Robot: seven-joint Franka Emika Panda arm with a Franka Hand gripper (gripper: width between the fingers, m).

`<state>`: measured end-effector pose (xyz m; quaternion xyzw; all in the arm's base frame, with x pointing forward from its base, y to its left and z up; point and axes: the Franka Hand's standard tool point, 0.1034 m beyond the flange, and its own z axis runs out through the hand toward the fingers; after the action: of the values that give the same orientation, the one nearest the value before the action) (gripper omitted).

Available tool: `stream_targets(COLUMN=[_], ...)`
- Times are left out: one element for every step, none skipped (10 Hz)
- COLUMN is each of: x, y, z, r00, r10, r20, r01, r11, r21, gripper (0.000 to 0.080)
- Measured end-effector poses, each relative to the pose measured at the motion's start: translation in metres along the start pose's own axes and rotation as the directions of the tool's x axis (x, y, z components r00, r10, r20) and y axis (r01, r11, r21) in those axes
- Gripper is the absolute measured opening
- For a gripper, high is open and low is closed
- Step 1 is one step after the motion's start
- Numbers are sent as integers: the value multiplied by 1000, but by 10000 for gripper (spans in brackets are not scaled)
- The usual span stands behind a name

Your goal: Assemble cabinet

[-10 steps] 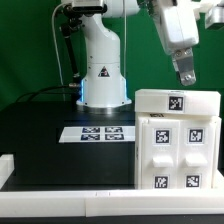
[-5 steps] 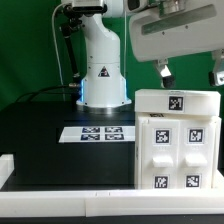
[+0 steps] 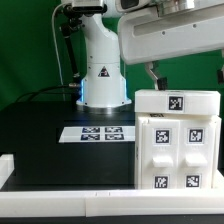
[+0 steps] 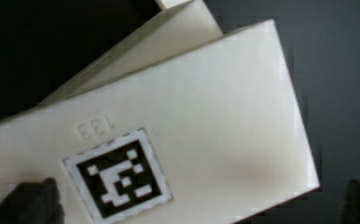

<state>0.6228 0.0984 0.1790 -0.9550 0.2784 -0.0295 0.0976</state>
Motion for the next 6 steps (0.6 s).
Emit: stream_targets(x=[0,1,1,1,0,-4], y=[0,-2,-3,-3,-4,-2], z=[-1,-5,-6,-6,-6,-4], r00=[982,914,840,755,674,616], r10=[-189,-404,-542,-656,-739,-787], r20=[-13,-22,-16,-4,9,30], r01=[189,402,540,654,737,787], r11=[982,914,839,753,672,613], r21=[-22,-58,-68,-71,-72,-65], gripper=[797,797,797,797,797,797])
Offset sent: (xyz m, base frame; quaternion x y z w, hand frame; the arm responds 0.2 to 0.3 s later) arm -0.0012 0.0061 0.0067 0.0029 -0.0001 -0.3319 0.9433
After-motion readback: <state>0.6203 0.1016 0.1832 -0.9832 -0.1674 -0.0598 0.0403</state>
